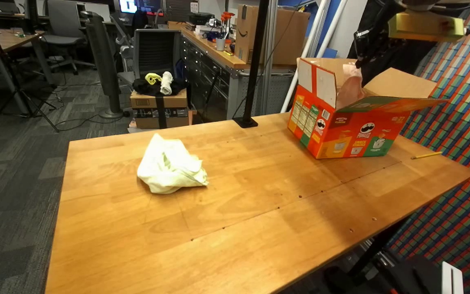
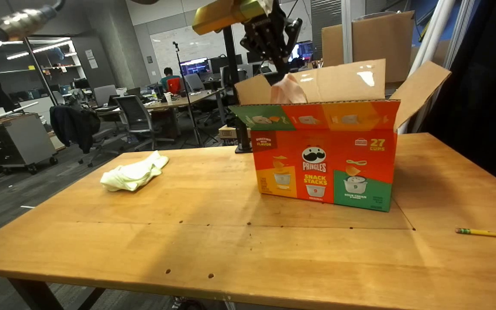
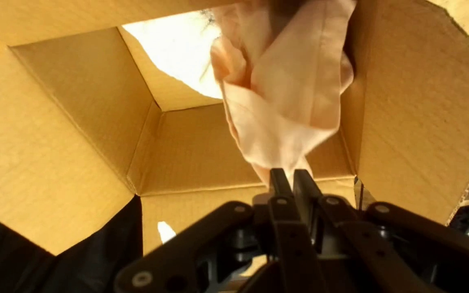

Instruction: Put the shirts inside the box

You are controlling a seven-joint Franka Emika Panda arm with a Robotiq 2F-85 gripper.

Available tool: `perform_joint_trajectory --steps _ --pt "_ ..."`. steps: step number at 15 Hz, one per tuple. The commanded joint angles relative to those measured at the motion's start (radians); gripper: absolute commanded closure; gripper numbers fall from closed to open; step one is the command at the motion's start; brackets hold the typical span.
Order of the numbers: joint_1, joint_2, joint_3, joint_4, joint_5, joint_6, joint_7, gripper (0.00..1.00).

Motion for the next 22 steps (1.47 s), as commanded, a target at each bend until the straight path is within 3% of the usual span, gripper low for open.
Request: perform_joint_trajectory --steps 1,2,5,6,8,12,14,22 --pt "0.000 0.000 0.000 0.001 0.002 -0.002 -0.005 0.79" --pt "0.000 0.000 -0.001 0.001 0.002 -0.003 -0.007 0.74" --pt "0.000 0.000 -0.001 0.001 0.002 -0.003 -0.009 0.73" --pt "0.000 0.000 -0.001 0.001 0.002 -0.003 -0.010 0.48" --pt "0.002 0.000 0.003 0.002 -0.003 -0.003 -0.010 0.42" --pt "0.017 -0.025 0.026 0.002 -0.013 0.010 -0.014 0.11" --pt "0.032 -0.050 0.043 -0.005 -0.015 0.027 -0.027 0.00" --pt "0.145 -0.129 0.089 -0.041 0.025 0.031 -0.135 0.00"
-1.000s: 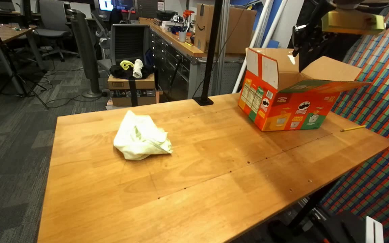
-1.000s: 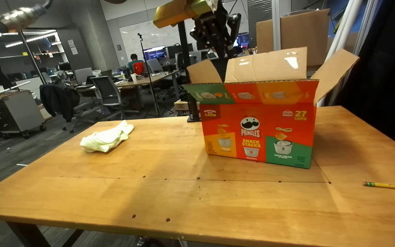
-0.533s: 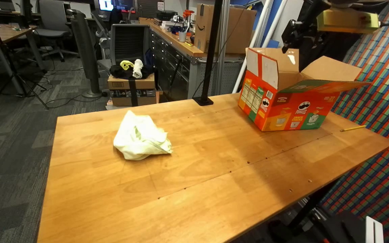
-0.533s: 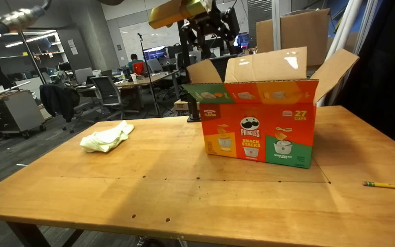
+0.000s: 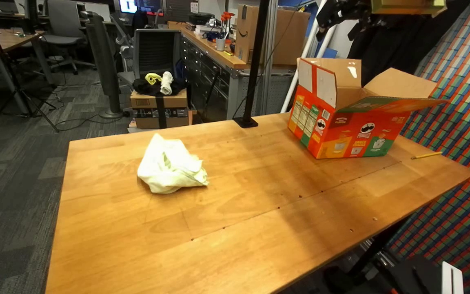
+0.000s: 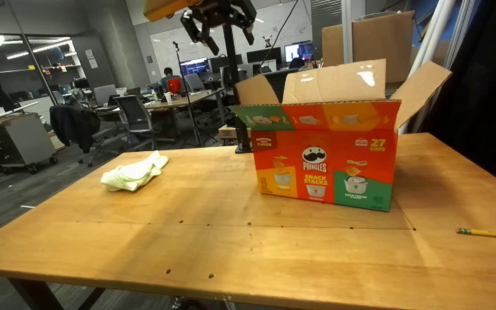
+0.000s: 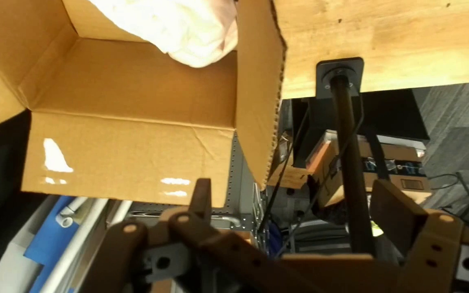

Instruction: Put the shirts inside the box

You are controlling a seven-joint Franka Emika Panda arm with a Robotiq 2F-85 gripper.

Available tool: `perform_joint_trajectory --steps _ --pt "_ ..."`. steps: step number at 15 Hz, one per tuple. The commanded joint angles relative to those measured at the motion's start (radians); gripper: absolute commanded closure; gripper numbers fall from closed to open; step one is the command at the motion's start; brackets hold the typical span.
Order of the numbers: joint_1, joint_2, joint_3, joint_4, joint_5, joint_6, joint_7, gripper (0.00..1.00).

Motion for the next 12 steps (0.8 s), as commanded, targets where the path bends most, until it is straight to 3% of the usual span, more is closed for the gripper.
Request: perform_joint_trajectory --steps 1,12 --pt "0.049 -0.046 0.008 -0.044 0.031 0.014 -0.077 0.00" --pt "0.221 -0.052 0.072 -0.140 0.052 -0.001 -0.233 0.00"
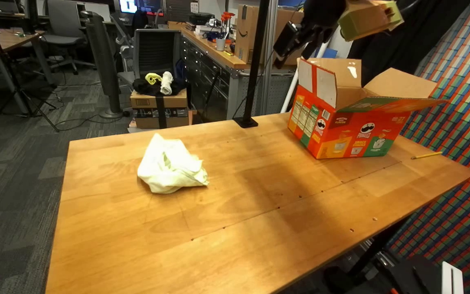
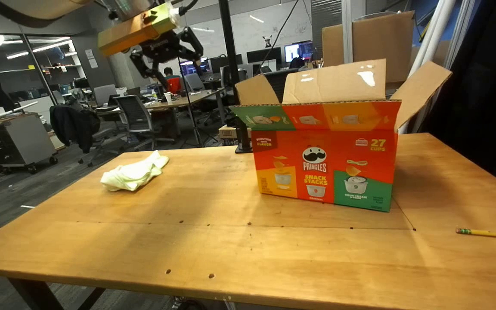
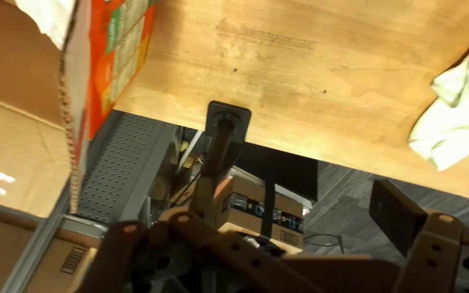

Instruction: Put the shirts inside the box

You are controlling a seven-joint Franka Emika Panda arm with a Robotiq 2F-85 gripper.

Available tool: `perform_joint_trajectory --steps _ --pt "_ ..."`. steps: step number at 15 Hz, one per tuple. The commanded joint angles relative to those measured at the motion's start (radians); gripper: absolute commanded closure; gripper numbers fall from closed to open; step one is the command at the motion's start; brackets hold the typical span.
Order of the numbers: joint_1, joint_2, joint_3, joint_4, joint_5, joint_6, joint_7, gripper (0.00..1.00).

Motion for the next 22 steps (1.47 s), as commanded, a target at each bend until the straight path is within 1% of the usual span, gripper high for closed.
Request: perform_joint_trajectory --steps 1,9,14,18,22 --pt "0.070 -0.029 0.024 -0.037 0.057 -0.001 -0.084 0.00" --pt "0.209 -0.020 0.049 -0.082 0.177 -0.010 -0.199 0.00" --pt "0.298 0.024 0.054 -0.094 0.272 0.007 -0.302 0.00" --pt "0.347 0.089 0.067 -0.075 0.334 0.037 -0.358 0.00" --pt "0.376 0.158 0.080 -0.038 0.409 0.086 -0.417 0.00"
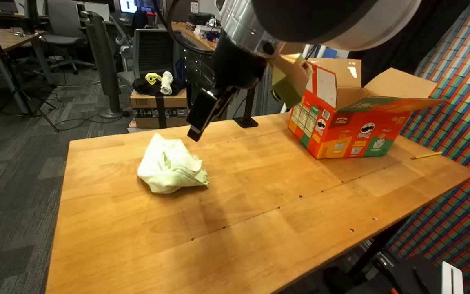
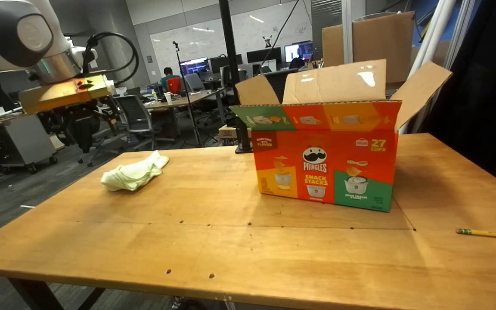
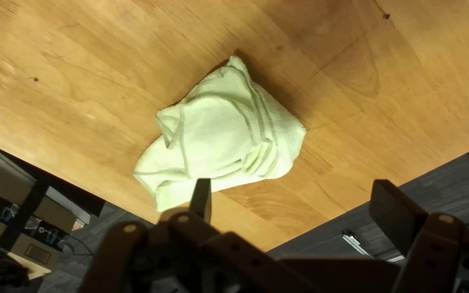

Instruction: Put the shirts inside the box

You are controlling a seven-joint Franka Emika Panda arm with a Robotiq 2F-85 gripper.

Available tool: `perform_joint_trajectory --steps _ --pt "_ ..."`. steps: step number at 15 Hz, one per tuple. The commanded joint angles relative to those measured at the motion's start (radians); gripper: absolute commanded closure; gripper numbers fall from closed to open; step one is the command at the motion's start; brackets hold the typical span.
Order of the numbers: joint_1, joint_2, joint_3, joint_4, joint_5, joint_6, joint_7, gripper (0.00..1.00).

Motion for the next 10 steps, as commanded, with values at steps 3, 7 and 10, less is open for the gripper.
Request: perform_joint_trajectory --steps 3,7,10 --pt "0.030 0.126 0.023 0.091 0.141 0.090 -0.116 0.00" --pt "0.012 0.234 0.064 0.141 0.219 0.135 -0.193 0.00" --pt "-0.029 0.325 0.103 0.176 0.260 0.166 -0.258 0.00"
